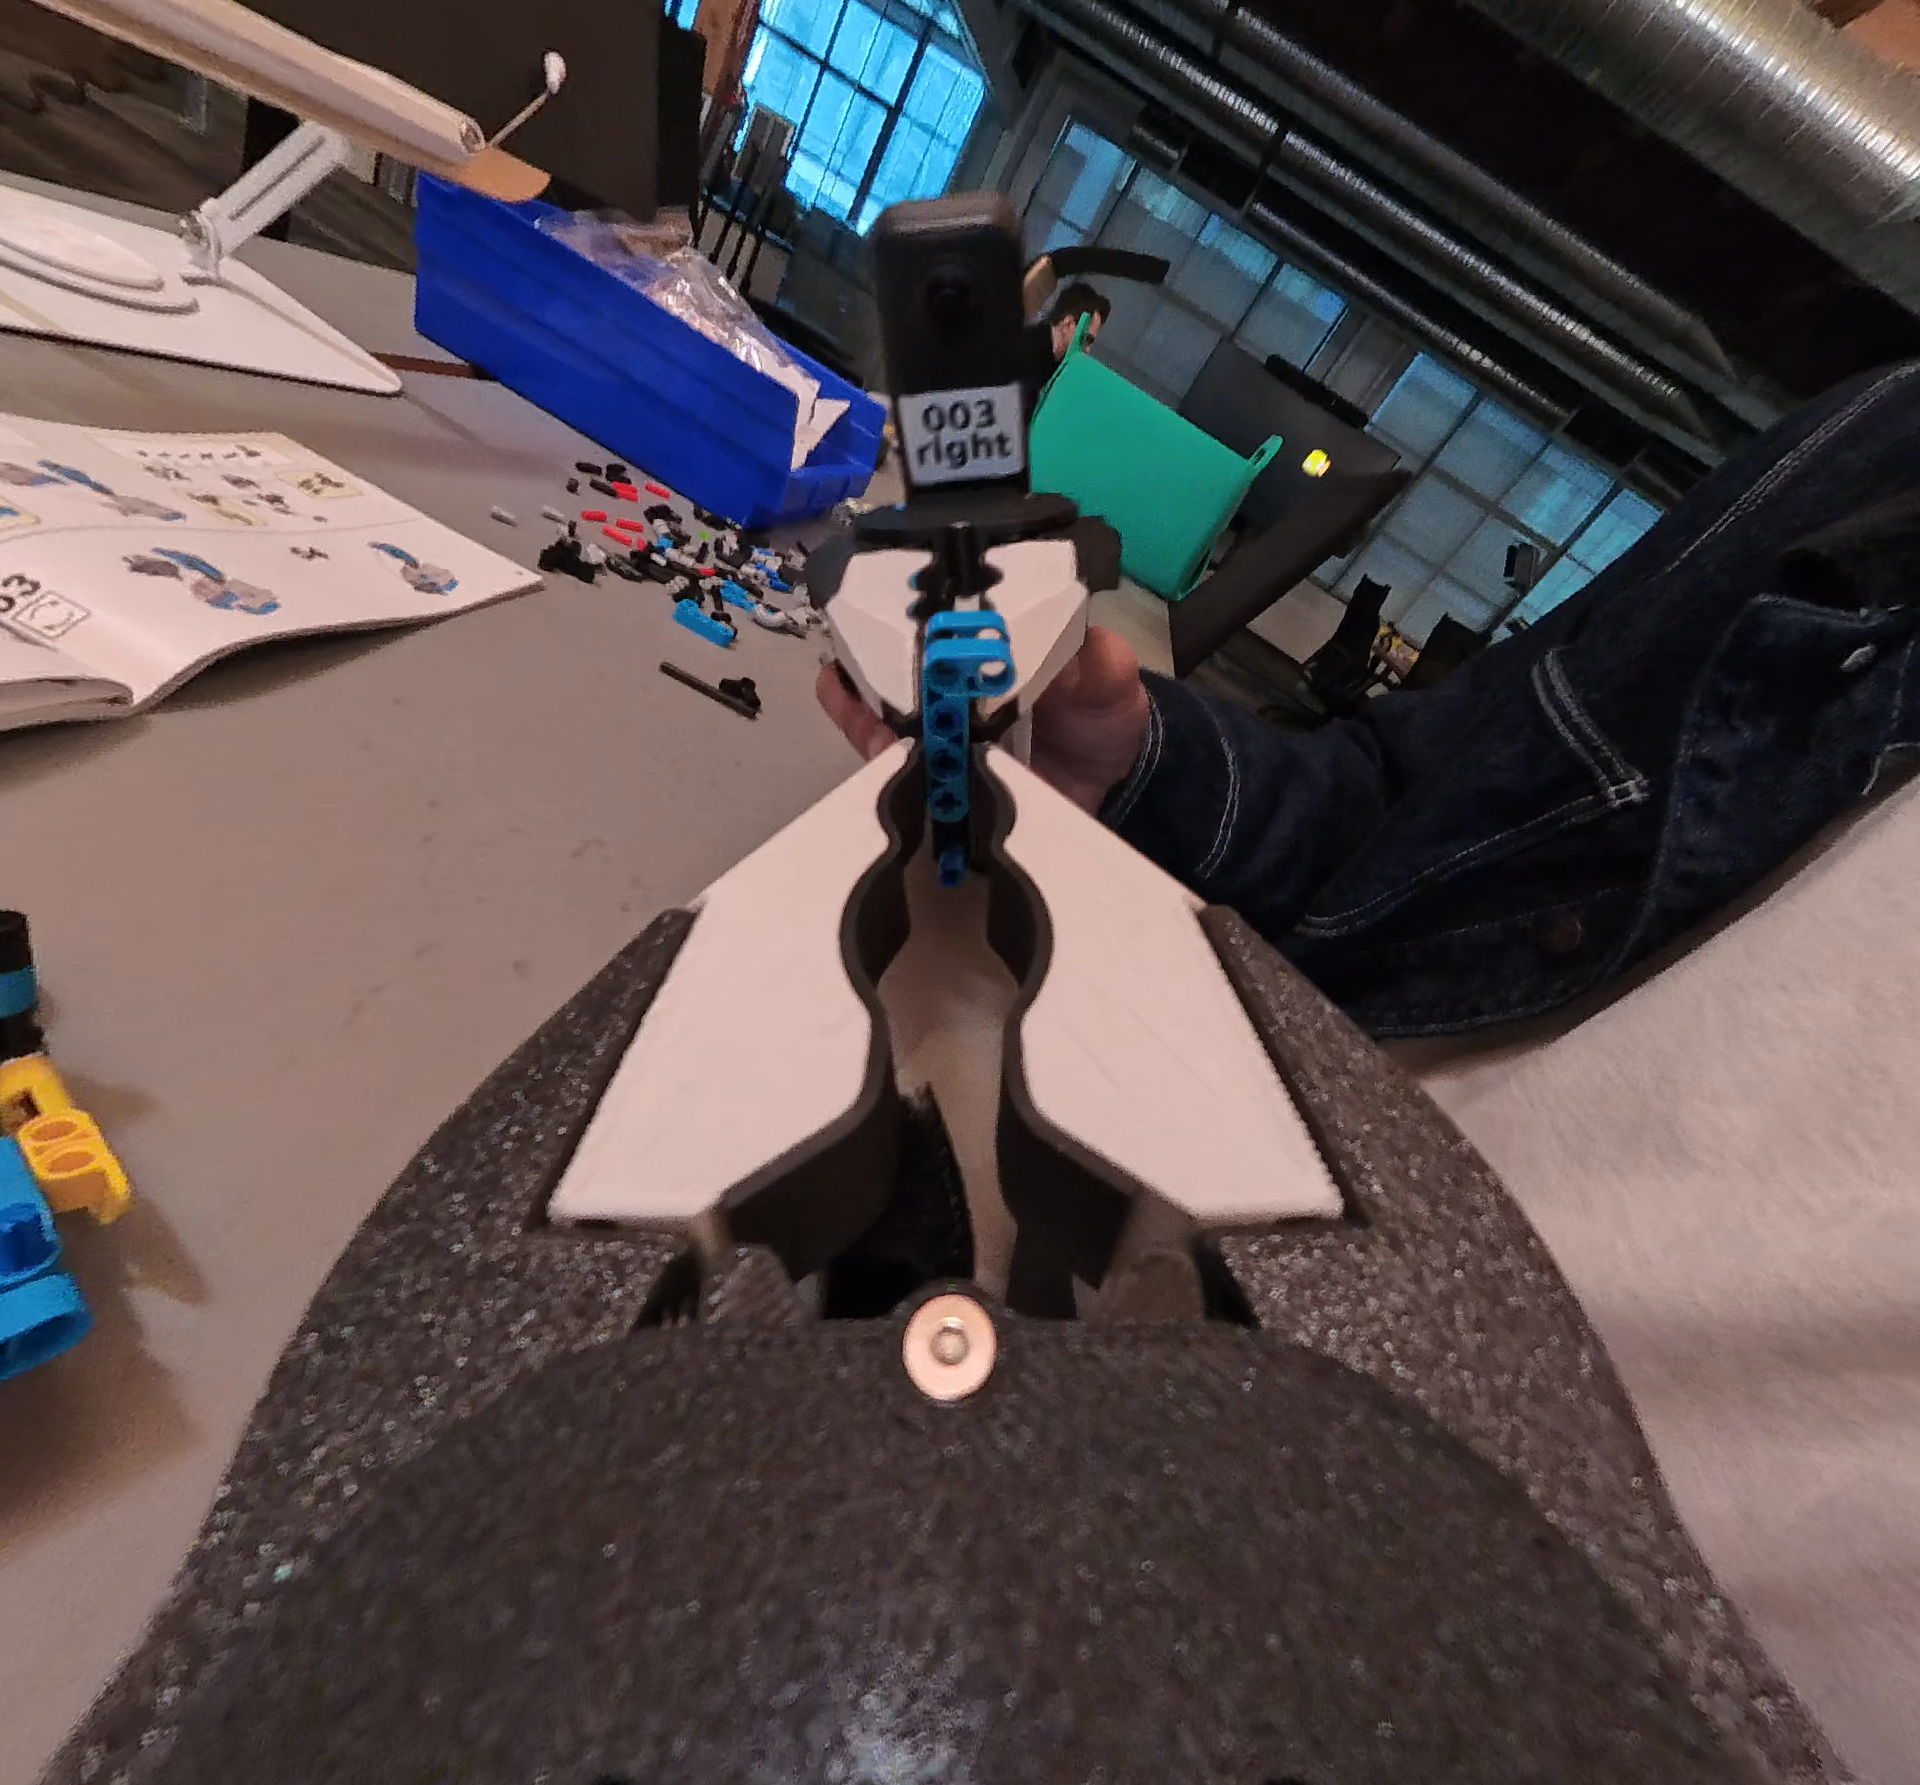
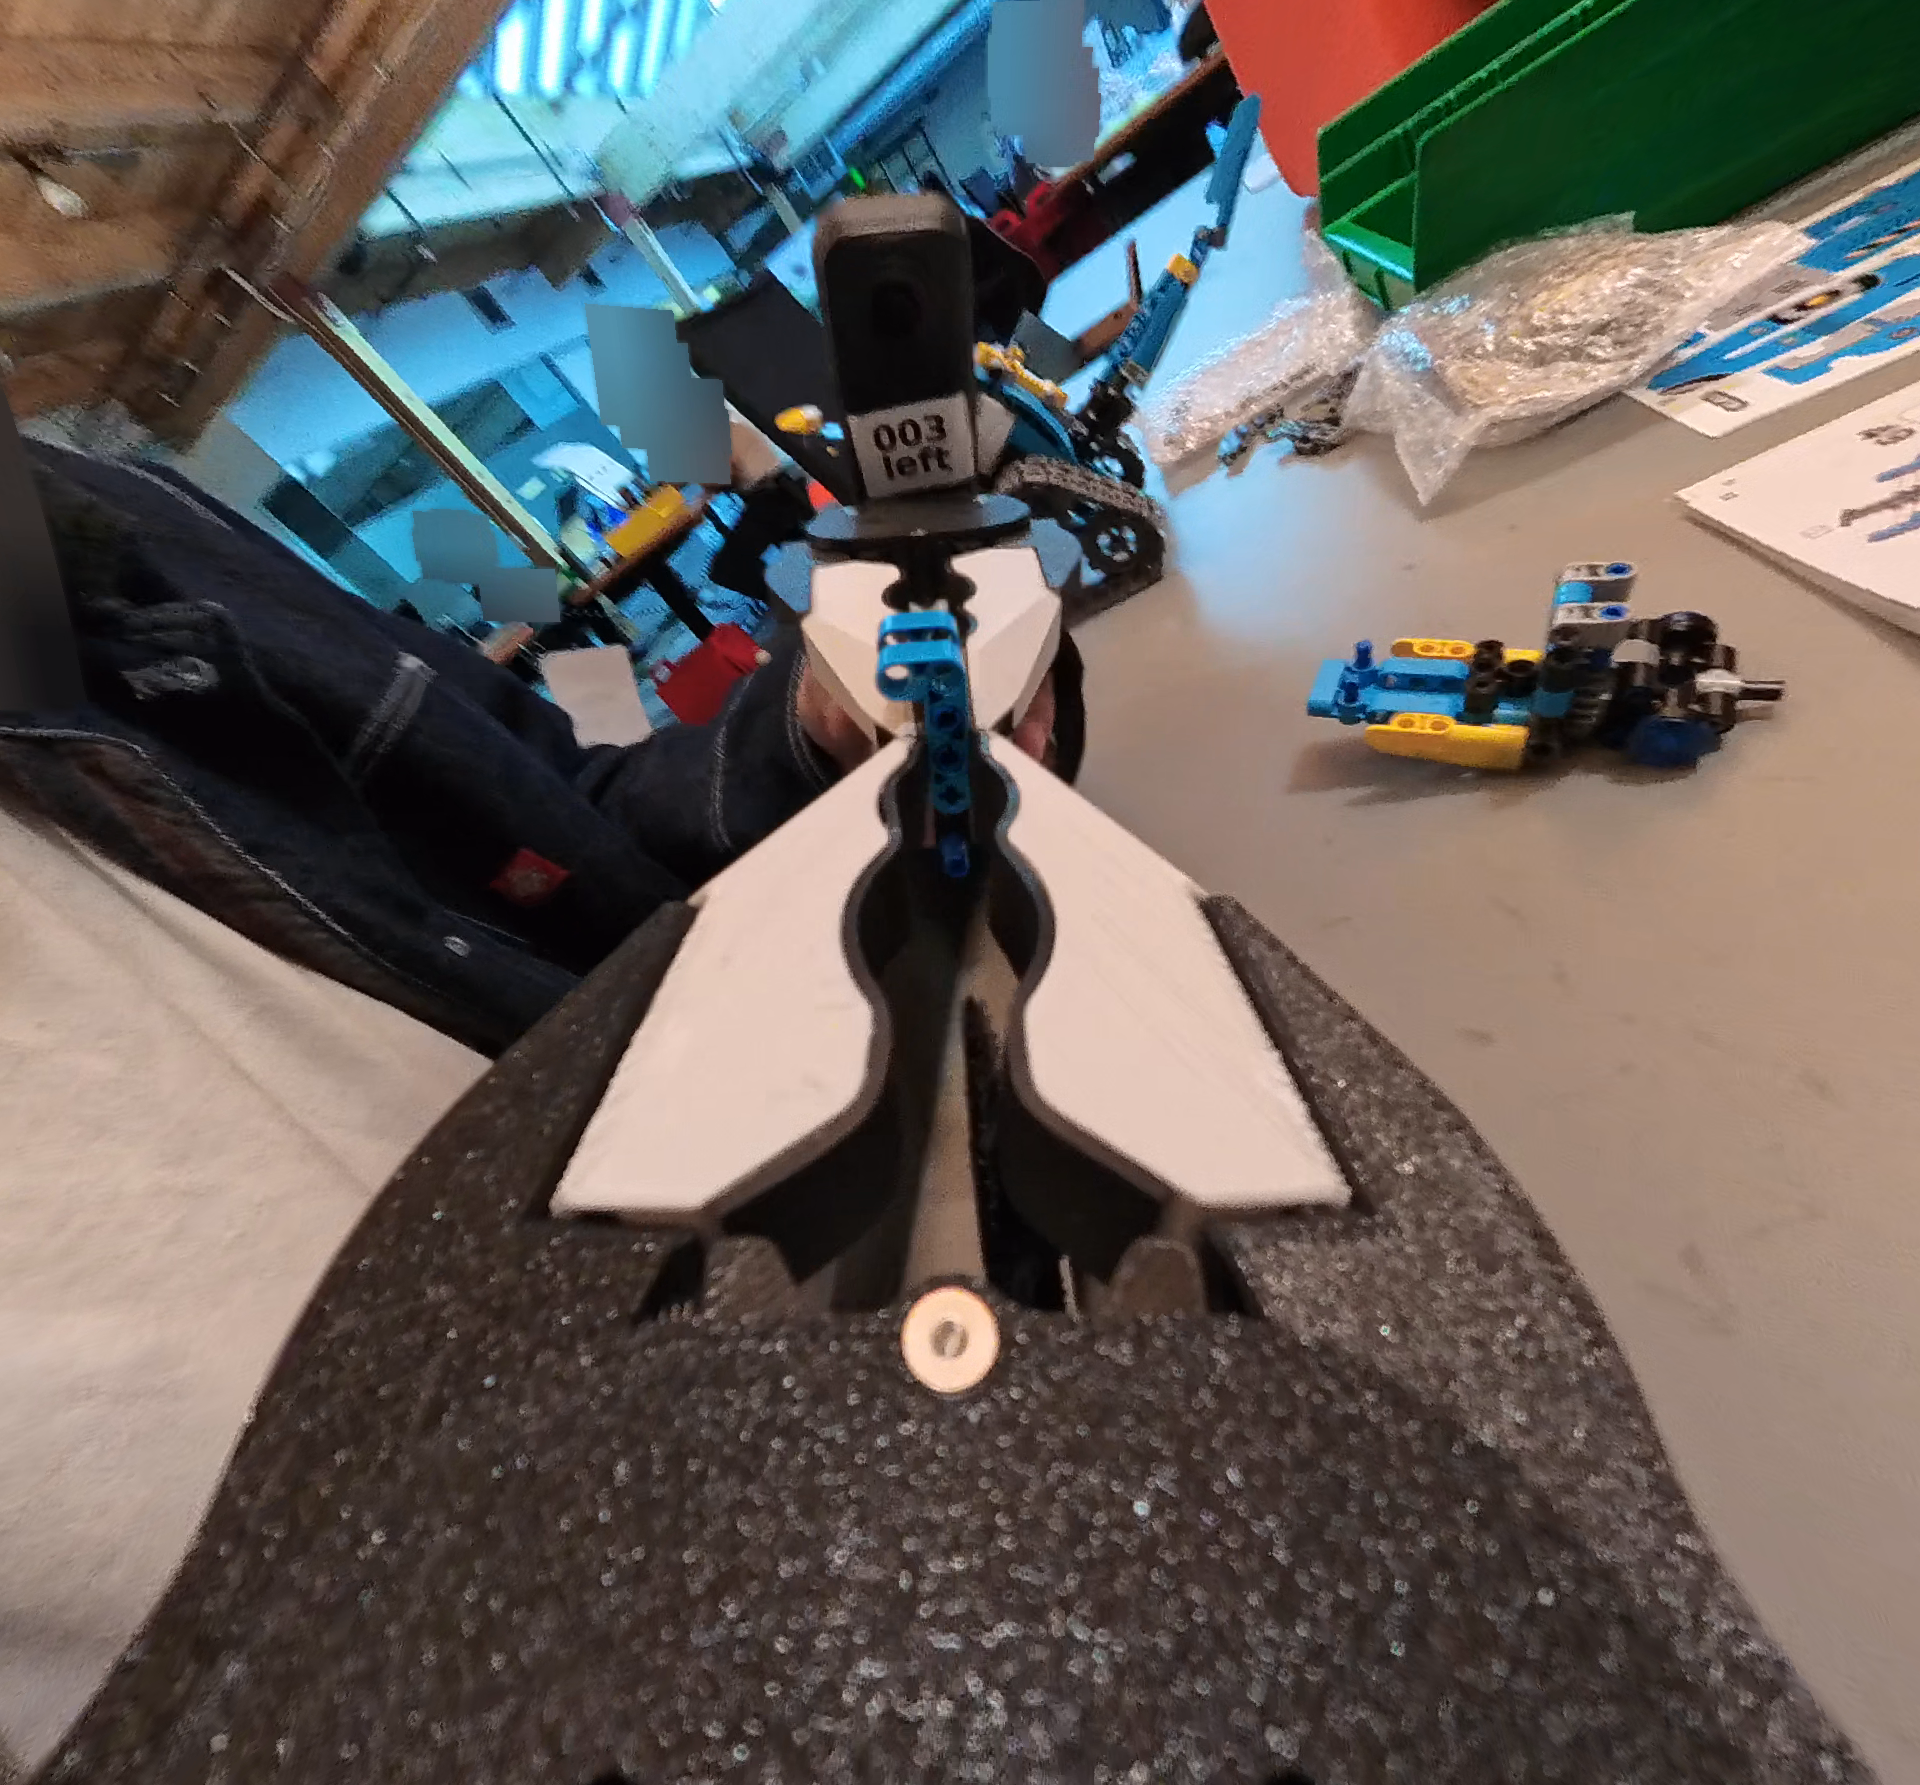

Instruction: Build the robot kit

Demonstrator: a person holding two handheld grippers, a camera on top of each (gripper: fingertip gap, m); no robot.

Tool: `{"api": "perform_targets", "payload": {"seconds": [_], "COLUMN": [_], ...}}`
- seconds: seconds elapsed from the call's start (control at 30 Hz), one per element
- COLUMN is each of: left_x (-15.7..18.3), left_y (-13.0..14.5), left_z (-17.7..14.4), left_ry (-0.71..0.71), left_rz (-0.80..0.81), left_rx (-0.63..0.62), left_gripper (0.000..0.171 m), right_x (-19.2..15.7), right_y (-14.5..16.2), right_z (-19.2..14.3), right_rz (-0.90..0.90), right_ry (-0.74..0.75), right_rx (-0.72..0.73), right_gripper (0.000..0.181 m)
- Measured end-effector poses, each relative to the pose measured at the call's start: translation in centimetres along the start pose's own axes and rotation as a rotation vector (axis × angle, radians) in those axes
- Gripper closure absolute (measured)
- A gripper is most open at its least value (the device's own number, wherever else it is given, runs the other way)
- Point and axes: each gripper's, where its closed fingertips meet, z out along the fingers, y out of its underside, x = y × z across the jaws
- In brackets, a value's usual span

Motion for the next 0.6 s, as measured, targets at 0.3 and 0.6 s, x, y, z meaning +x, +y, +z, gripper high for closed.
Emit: {"api": "perform_targets", "payload": {"seconds": [0.3,0.6], "left_x": [0.09,0.21], "left_y": [-0.68,-0.63], "left_z": [0.15,0.16], "left_ry": [0.011,0.017], "left_rz": [-0.064,-0.063], "left_rx": [0.065,0.062], "left_gripper": [0.166,0.166], "right_x": [-0.27,-0.37], "right_y": [-0.59,-0.51], "right_z": [-0.31,-0.38], "right_rz": [0.082,0.057], "right_ry": [-0.072,-0.061], "right_rx": [0.048,0.031], "right_gripper": [0.176,0.176]}}
